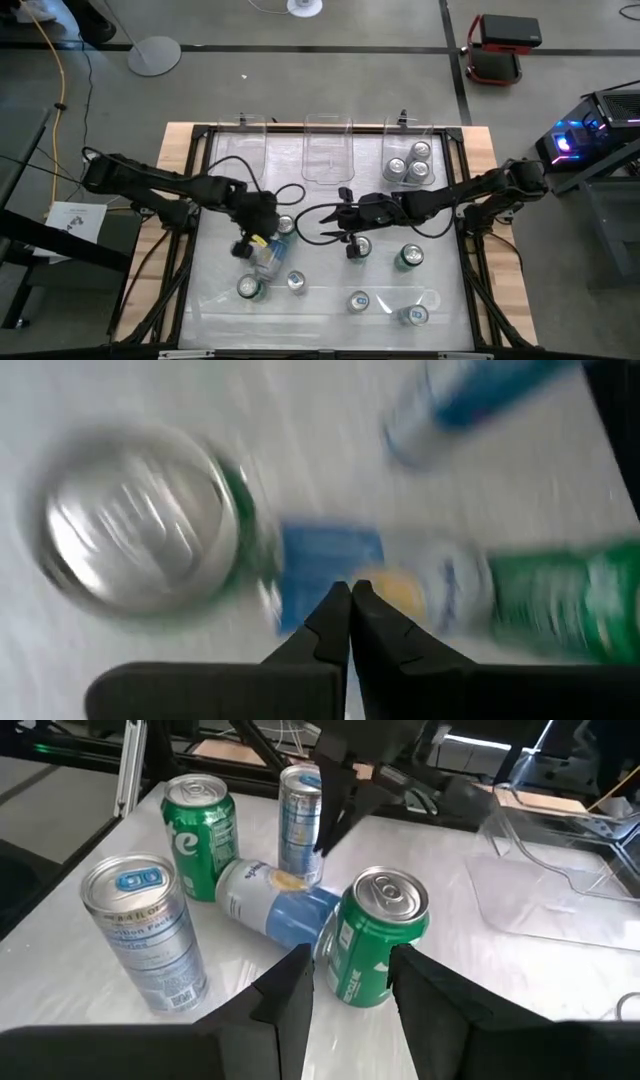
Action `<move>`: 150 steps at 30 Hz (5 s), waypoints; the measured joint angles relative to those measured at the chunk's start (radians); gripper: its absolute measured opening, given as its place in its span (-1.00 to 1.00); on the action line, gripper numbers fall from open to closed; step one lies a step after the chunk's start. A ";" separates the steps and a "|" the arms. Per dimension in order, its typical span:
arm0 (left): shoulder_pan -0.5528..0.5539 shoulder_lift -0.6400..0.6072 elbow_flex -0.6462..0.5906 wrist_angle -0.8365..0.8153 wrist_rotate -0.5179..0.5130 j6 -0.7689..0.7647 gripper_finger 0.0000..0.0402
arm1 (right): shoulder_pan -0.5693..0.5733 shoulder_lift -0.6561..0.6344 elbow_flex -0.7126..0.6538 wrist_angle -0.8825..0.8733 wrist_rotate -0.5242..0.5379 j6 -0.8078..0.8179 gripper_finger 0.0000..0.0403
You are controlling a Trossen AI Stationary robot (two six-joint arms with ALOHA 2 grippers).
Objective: Sort soda cans
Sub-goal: Put the blue-white soda can into the right transparent bin, then move the top right green soda can to the middle of the table
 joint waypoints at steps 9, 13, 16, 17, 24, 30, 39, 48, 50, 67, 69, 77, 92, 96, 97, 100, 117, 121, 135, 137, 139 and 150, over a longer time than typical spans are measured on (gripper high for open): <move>0.000 0.150 0.007 -0.030 0.038 0.053 -1.00 | 0.000 0.000 0.000 0.004 0.000 -0.010 -0.36; -0.001 0.189 0.006 0.056 0.025 0.072 -1.00 | 0.000 0.000 0.000 0.004 0.000 -0.010 -0.36; -0.001 0.173 0.005 0.117 0.009 0.072 -1.00 | 0.000 0.000 0.000 0.004 0.000 -0.010 -0.36; 0.000 0.168 0.013 0.128 0.010 0.072 -1.00 | 0.000 0.000 -0.001 0.003 0.006 -0.010 -0.36; 0.005 0.095 0.062 0.125 0.011 0.043 -1.00 | 0.000 0.000 -0.001 -0.004 0.019 0.000 -0.36; 0.010 0.033 0.084 0.129 -0.031 -0.004 -1.00 | 0.000 0.000 -0.001 -0.003 0.035 0.000 -0.36; -0.014 0.016 0.087 -0.067 -0.186 0.137 -0.89 | 0.000 0.001 -0.001 -0.003 0.035 -0.003 -0.36; -0.082 0.021 0.090 -0.060 -0.286 0.198 -0.47 | -0.001 0.001 -0.001 -0.003 0.035 0.000 -0.36; -0.076 0.020 0.112 -0.093 -0.321 0.165 -0.38 | -0.001 0.001 -0.001 -0.003 0.036 0.002 -0.36; 0.069 0.070 0.154 -0.011 -0.276 0.024 0.71 | -0.016 0.001 -0.001 -0.004 0.036 0.008 -0.36; 0.077 0.093 0.154 -0.001 -0.268 0.025 0.76 | -0.016 0.001 -0.001 -0.007 0.036 0.011 -0.36; 0.083 0.208 0.154 0.021 -0.220 0.041 0.78 | -0.016 0.001 -0.001 -0.021 0.035 0.042 -0.36; 0.087 0.267 0.154 0.095 -0.221 0.043 0.58 | 0.039 -0.043 -0.002 -0.148 0.040 0.068 -0.36; 0.104 0.267 0.153 0.181 -0.236 0.024 0.49 | 0.084 -0.104 -0.002 -0.256 0.123 0.132 -0.36; 0.113 0.267 0.153 0.213 -0.237 0.017 0.48 | 0.099 -0.122 -0.002 -0.277 0.152 0.147 -0.36; 0.148 0.270 0.167 0.265 -0.237 0.020 0.48 | 0.141 -0.172 -0.002 -0.350 0.244 0.166 -0.36; 0.274 0.420 0.281 0.258 -0.229 0.071 0.58 | 0.177 -0.212 -0.002 -0.392 0.402 0.235 -0.36; 0.277 0.418 0.281 0.259 -0.225 0.071 0.59 | 0.177 -0.209 -0.002 -0.391 0.403 0.236 -0.36; 0.307 0.417 0.282 0.241 -0.161 0.069 0.62 | 0.177 -0.208 -0.002 -0.391 0.402 0.227 -0.36; 0.307 0.417 0.285 0.237 -0.159 0.069 0.66 | 0.177 -0.208 -0.002 -0.392 0.402 0.226 -0.36; 0.307 0.417 0.304 0.212 -0.160 0.070 0.70 | 0.177 -0.208 -0.002 -0.392 0.402 0.226 -0.36; 0.306 0.416 0.465 -0.007 -0.260 0.096 0.78 | 0.177 -0.208 -0.002 -0.392 0.402 0.229 -0.36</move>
